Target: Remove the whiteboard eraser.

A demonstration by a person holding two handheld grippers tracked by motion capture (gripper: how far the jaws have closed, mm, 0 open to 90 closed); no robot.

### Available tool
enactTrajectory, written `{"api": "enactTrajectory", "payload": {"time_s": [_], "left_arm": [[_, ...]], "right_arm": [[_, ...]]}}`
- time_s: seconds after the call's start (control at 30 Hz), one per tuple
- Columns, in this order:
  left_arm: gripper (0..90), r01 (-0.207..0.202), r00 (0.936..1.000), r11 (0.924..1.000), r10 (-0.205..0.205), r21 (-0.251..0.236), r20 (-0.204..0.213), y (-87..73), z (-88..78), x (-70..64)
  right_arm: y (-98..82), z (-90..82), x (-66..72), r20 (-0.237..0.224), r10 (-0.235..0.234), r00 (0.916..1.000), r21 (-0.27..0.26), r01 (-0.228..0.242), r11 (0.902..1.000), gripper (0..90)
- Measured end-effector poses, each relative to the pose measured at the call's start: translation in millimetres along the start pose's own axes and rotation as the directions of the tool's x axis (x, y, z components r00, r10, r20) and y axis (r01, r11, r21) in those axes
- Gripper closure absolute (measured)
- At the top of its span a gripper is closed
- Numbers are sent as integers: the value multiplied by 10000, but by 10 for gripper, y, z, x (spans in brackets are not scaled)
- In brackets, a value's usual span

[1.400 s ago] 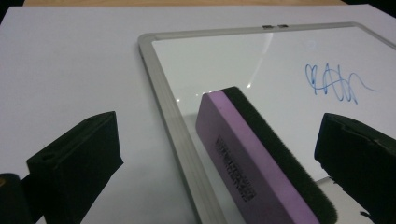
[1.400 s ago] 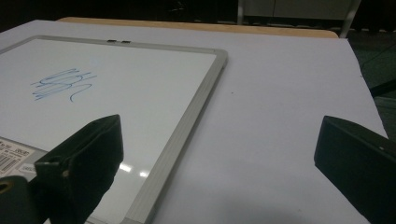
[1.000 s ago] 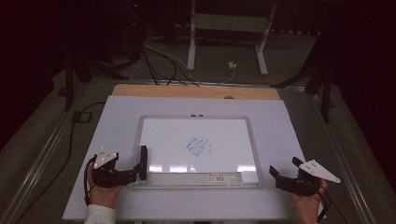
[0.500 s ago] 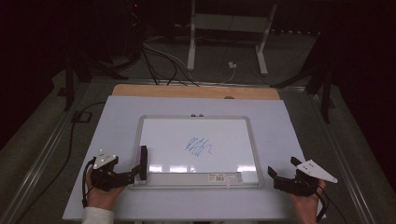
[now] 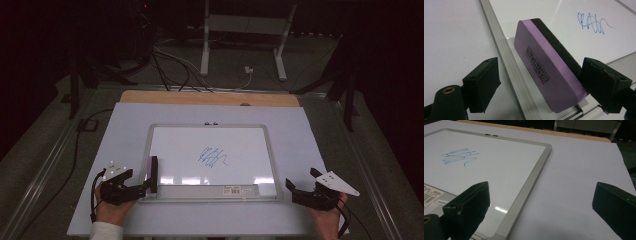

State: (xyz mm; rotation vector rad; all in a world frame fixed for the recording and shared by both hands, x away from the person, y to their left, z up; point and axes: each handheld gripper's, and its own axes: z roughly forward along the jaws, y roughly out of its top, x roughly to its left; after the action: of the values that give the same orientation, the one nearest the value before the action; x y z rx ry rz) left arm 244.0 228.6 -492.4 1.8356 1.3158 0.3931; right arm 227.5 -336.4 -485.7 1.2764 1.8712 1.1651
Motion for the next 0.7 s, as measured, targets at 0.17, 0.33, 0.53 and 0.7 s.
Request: {"api": "enactTrajectory", "payload": {"time_s": [0.17,0.33,0.53,0.7], "left_arm": [[166,-180,9993,9997,175,161,323,16,58,-78],[169,-227,9984,9991,208,352,528,32,126,-127],[222,-295,9979,9974,256,660,602,2,165,-126],[250,-353,9969,9958,291,849,727,-5,202,-134]], "right_arm": [[2,-2,0,9,-32,10000,10,32,10000,15],[6,-12,0,8,-22,10000,-26,22,10000,15],[8,-12,2,-24,-44,10000,-48,44,10000,15],[9,-11,7,-37,-89,10000,-48,88,9999,15]]}}
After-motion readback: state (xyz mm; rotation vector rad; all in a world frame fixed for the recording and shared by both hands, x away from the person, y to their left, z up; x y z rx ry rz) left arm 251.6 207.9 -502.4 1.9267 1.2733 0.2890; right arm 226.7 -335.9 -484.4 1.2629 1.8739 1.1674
